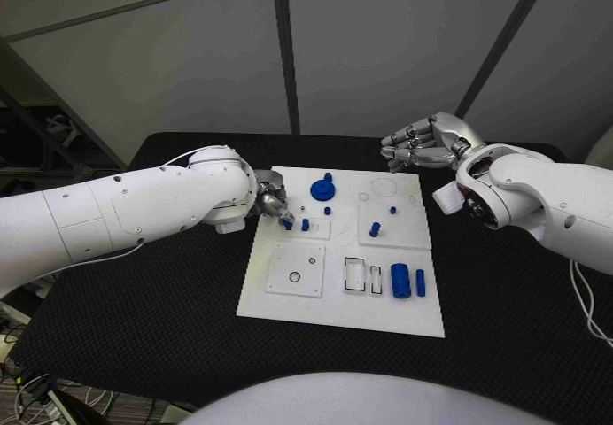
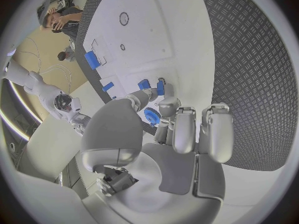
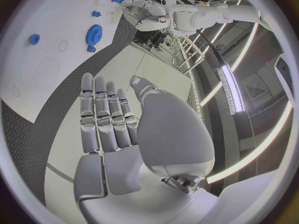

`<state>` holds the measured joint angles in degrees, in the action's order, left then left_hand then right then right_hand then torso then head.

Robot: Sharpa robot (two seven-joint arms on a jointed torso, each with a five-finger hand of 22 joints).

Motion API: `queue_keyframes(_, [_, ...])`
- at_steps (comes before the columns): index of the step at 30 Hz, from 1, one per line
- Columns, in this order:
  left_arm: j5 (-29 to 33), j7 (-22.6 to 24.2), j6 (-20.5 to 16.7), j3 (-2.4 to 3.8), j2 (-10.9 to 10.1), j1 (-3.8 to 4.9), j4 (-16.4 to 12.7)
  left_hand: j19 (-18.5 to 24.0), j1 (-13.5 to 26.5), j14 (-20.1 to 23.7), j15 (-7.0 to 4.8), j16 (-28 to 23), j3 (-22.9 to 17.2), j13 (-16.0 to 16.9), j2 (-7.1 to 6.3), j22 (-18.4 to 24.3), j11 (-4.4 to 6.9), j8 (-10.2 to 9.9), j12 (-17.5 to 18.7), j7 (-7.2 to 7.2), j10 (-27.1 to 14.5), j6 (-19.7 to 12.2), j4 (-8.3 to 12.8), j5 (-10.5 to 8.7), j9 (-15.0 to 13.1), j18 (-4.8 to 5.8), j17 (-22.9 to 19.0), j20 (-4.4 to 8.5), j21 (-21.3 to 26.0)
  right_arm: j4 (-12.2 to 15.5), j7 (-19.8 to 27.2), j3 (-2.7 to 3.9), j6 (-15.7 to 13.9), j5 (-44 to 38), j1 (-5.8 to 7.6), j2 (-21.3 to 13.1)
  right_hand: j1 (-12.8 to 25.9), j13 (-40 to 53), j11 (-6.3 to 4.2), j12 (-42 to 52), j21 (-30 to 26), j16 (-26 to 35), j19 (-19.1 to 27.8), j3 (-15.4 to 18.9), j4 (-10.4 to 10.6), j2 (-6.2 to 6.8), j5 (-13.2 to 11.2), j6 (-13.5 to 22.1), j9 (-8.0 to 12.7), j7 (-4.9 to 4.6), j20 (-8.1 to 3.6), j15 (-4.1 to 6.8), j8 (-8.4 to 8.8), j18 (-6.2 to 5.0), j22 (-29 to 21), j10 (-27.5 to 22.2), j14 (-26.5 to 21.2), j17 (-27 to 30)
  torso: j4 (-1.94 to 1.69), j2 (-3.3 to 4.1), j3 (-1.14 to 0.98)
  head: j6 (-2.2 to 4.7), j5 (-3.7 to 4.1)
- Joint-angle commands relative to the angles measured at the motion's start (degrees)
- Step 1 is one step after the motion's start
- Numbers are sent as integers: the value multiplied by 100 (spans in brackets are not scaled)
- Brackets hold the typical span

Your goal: Assemble the parts on the task board

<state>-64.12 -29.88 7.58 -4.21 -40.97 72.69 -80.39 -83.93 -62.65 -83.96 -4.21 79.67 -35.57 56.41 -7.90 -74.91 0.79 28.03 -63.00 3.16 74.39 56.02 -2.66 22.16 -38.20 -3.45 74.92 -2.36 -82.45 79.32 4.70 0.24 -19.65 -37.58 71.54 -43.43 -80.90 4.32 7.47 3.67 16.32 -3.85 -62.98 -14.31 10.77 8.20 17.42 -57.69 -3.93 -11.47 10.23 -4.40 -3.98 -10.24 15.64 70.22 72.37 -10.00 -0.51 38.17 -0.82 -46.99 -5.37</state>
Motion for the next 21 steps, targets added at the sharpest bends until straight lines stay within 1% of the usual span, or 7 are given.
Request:
queue_keyframes(1, [-185, -50, 138, -24, 10, -12, 7, -244, -64, -363, -29, 37, -694, 9, 22, -912, 45, 16, -37, -5, 82, 36, 728, 35, 1, 150, 722, 49, -31, 5, 30, 3, 41, 17, 10, 2, 21, -9, -11, 17, -38, 16, -40, 35, -7, -41, 27, 40, 3, 4, -11, 2, 3, -22, -7, -45, -36, 7, 0, 1, 0, 0, 4])
queue_keyframes(12, [-223, -58, 324, -35, 8, -14, -16, -254, -63, -364, -33, 39, -698, 21, 15, -927, 51, 24, -47, -12, 95, 44, 738, 53, -4, 155, 723, 53, -49, -1, 31, 3, 50, 17, 10, 4, 21, -9, -11, 17, -38, 16, -40, 35, -7, -41, 27, 40, 3, 4, -11, 2, 3, -22, -7, -45, -36, 7, -2, -1, -1, -17, 6])
queue_keyframes(21, [-231, -57, 378, -36, 1, -14, -39, -257, -62, -364, -35, 38, -701, 31, 11, -932, 55, 28, -54, -14, 103, 49, 744, 65, -7, 156, 723, 54, -54, -3, 30, 2, 58, 17, 9, 4, 21, -9, -11, 17, -38, 16, -40, 35, -7, -41, 27, 40, 3, 4, -11, 2, 3, -22, -7, -45, -36, 7, -4, -3, -1, -23, 4])
